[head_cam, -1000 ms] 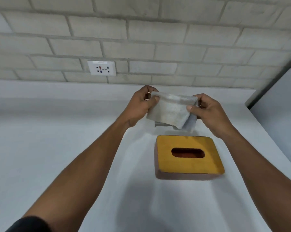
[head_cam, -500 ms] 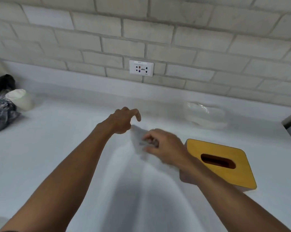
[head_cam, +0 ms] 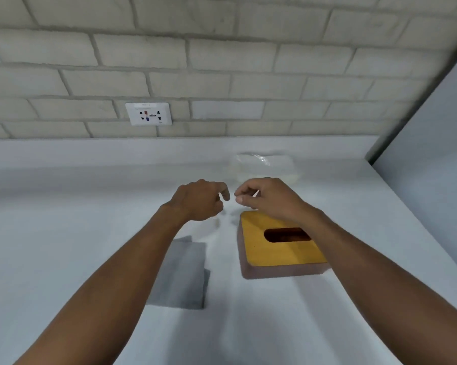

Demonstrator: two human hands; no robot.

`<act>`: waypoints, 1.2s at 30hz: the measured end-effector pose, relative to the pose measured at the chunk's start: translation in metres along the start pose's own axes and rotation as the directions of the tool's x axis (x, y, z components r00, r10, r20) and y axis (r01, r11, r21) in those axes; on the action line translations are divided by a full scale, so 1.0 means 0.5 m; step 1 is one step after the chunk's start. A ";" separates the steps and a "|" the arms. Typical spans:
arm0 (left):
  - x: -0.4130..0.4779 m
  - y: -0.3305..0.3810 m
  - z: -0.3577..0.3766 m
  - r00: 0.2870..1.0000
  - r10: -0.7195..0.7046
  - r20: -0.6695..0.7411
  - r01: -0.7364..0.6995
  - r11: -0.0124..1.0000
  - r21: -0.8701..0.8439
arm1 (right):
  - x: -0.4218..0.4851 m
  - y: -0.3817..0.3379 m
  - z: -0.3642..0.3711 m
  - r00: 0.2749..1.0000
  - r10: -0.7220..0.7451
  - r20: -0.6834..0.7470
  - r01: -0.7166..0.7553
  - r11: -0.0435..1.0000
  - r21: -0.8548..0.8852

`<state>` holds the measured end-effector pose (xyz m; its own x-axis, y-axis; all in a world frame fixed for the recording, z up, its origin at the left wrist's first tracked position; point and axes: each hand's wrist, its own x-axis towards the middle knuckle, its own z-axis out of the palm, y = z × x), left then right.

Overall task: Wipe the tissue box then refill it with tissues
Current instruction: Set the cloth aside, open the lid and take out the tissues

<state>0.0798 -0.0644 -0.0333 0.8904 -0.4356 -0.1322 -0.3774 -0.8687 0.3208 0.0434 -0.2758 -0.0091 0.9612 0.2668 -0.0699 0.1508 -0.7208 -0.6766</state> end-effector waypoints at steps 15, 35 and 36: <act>0.166 0.205 0.001 0.982 0.070 0.178 -0.074 0.997 0.016 | -0.054 0.196 -0.180 0.967 0.249 -0.047 -0.248 0.969 0.016; 0.127 0.185 0.099 0.977 0.069 0.201 -0.103 0.981 0.164 | -0.030 0.237 -0.130 0.947 0.191 0.260 -0.092 0.932 -0.349; 0.127 0.184 0.098 0.977 0.086 0.194 -0.119 0.979 0.167 | -0.029 0.237 -0.130 0.945 0.194 0.262 -0.097 0.934 -0.343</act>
<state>0.0890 -0.1837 -0.0583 0.7881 -0.5462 -0.2839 -0.5181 -0.8376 0.1733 0.0623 -0.4066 -0.0407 0.8773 0.2801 -0.3898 0.1273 -0.9188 -0.3738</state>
